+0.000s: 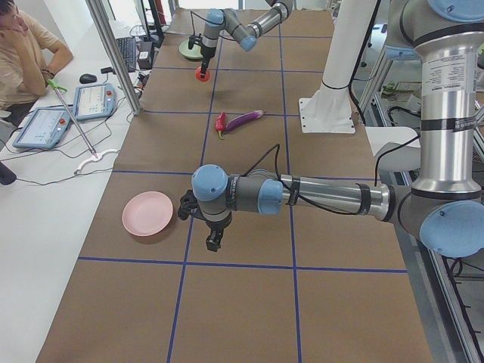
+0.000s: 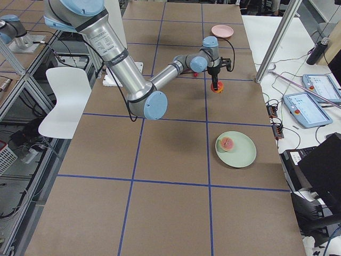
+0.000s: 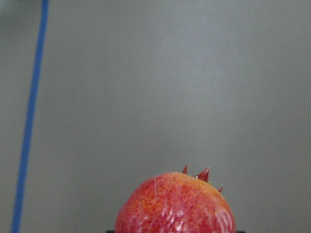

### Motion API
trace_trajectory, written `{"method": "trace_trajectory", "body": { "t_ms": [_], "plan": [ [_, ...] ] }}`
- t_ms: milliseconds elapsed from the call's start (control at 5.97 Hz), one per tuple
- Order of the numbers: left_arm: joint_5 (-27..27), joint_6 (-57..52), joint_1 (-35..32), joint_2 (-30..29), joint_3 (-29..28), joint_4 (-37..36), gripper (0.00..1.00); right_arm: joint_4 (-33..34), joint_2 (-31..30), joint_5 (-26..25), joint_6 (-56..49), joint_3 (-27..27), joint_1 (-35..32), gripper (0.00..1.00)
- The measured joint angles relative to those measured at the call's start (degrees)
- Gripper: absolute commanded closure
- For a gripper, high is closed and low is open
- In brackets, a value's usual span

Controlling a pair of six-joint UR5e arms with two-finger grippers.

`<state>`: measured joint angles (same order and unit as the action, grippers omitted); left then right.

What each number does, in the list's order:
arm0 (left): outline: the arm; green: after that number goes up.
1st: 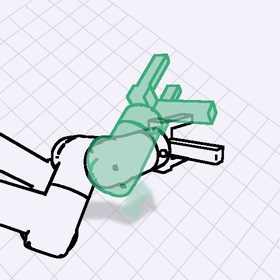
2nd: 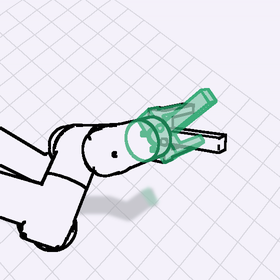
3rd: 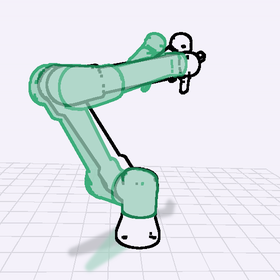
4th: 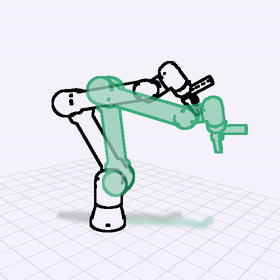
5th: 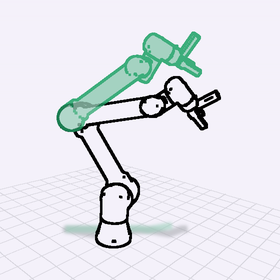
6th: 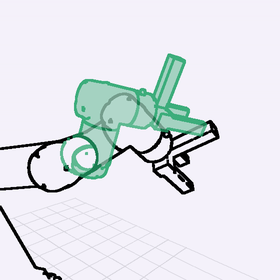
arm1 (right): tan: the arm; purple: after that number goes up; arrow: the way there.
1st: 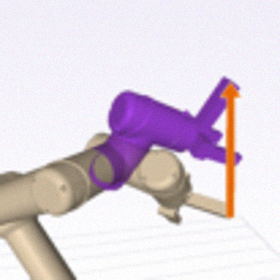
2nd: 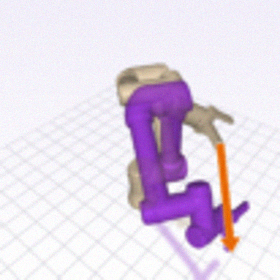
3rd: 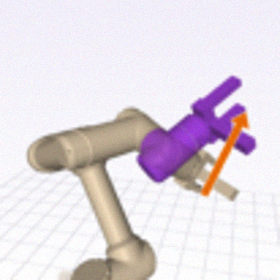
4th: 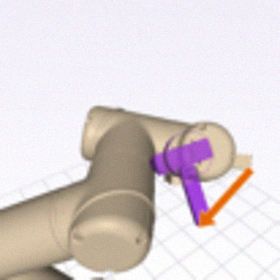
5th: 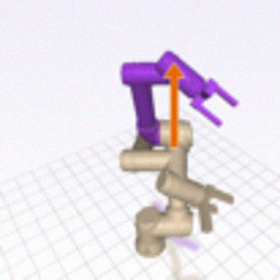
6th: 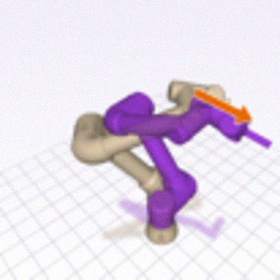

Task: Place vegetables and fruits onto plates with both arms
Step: 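Carry the pomegranate with the right gripper onto the green plate and release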

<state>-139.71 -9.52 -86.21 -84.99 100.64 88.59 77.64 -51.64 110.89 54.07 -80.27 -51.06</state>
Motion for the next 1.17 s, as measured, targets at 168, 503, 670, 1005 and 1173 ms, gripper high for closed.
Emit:
{"method": "trace_trajectory", "body": {
  "t_ms": [168, 503, 670, 1005, 1173],
  "plan": [
    [-0.1, 0.0, 0.1, 0.0, 0.0, 0.0, 0.00, -5.5, -1.0, 5.3, -6.3, 7.1, -5.6, 1.00],
    [-0.1, 0.0, 0.1, 0.0, 0.0, 0.0, 0.00, -18.7, -1.2, 7.5, -13.2, 23.0, -12.2, 1.00],
    [-0.1, 0.0, 0.2, 0.0, 0.1, 0.0, 0.00, -20.3, -1.2, 5.9, -15.9, 26.2, -13.7, 1.00],
    [-0.2, 0.1, 0.2, 0.0, 0.2, 0.0, 0.00, -20.9, -1.2, 3.5, -17.8, 27.9, -14.4, 0.02],
    [-0.7, 0.1, 0.2, 0.0, 0.3, 0.0, 0.00, -21.1, -1.3, 3.3, -17.9, 27.8, -14.4, 0.00]
  ]
}}
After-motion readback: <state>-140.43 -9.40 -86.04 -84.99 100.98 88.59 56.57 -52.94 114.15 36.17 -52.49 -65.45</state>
